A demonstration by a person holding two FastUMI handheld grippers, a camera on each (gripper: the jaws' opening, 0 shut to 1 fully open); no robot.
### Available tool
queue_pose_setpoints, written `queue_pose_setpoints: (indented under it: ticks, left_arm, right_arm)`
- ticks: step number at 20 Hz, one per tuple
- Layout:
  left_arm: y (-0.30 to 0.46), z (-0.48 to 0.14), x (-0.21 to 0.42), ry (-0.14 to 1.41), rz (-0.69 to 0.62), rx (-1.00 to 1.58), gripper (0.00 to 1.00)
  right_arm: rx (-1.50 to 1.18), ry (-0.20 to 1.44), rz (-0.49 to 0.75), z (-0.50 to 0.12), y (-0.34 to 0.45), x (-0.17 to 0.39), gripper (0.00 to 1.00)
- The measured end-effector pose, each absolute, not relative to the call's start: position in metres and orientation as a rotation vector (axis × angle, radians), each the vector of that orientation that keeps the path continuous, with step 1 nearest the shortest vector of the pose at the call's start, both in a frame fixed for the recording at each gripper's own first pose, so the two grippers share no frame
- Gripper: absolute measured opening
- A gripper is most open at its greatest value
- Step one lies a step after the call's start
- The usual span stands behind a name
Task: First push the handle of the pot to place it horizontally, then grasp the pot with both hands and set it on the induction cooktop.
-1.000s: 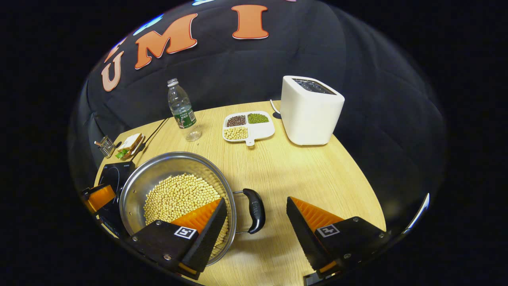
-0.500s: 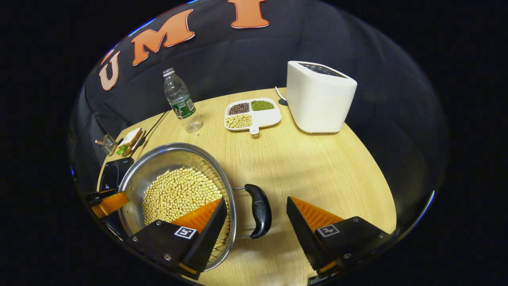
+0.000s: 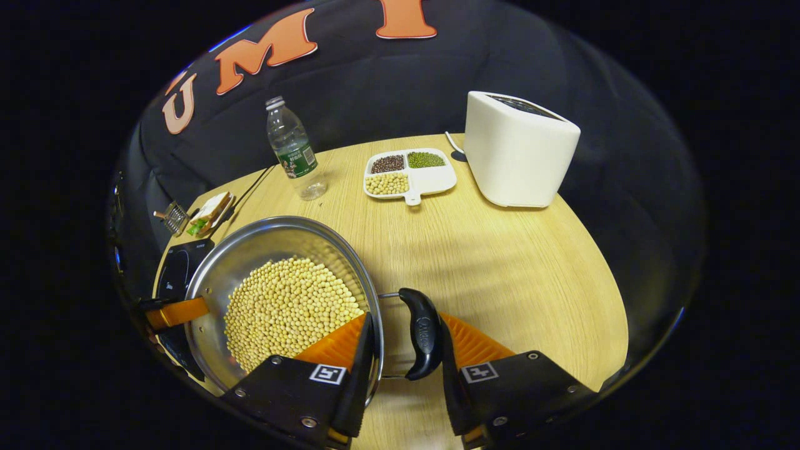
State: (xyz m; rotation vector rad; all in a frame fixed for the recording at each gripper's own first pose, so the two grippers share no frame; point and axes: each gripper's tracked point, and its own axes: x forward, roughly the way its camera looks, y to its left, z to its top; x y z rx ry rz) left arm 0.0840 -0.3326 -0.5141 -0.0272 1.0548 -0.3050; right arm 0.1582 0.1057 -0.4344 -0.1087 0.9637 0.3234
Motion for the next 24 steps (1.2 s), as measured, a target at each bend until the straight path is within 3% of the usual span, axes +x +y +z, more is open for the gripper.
queue_pose_setpoints:
  ticks: [9,24]
  left_arm:
    - [-0.326,-0.501,0.090,1.037,-0.292,-0.057,0.48]
    - [-0.240,-0.443,0.108,1.026,-0.219,-0.128,0.48]
  right_arm:
    - [-0.082,0.937,0.331,-0.407,0.106,0.150,0.49]
    - [-0.081,0.908,0.394,-0.366,0.209,0.124,0.49]
